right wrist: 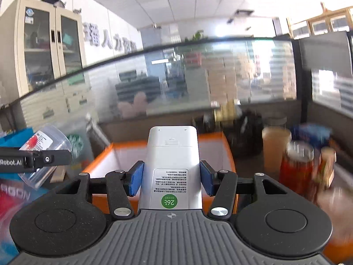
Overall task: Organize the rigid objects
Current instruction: 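Lift the bottle and power bank with both grippers over the orange box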
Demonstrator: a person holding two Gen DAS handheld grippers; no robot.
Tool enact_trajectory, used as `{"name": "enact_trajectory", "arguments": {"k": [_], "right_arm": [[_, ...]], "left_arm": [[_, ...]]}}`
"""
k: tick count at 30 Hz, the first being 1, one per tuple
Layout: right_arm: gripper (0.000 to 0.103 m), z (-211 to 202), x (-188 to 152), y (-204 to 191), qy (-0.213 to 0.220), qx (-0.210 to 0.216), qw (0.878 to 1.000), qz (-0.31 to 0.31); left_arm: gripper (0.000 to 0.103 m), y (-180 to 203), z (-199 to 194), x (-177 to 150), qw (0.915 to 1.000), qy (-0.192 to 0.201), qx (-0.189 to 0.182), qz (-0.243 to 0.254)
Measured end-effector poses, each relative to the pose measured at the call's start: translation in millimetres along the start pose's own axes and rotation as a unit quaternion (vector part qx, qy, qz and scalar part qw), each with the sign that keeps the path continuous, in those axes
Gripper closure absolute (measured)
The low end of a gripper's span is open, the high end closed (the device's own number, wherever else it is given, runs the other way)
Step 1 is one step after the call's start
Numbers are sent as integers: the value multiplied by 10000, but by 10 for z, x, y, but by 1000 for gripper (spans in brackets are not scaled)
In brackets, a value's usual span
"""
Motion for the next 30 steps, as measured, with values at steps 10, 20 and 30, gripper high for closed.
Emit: {"name": "enact_trajectory", "arguments": {"k": [10,20,30], "right_arm": [[52,784,407,258,-425,-25,9991,-5],[52,1520,-150,409,-1941,-189,9805,-253],[52,1753,-313,230,-2625,-402,9540,-1390]], "left_arm": [[41,-103,1050,42,9956,-916,86,-152],[41,3,1799,-467,9777,-2098,-99,11],[41,203,1958,-502,9670,-2460,-205,635]]}}
Point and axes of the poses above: each gripper's, at about its wrist camera, not at the fingertips, and z roughly the way its jaws point, y to its right, x to its top, the point moved 7 cm from there along z, roughly the way its jaws point, and after that the axes turned 8 degrees about z, right-handed, at the moved point
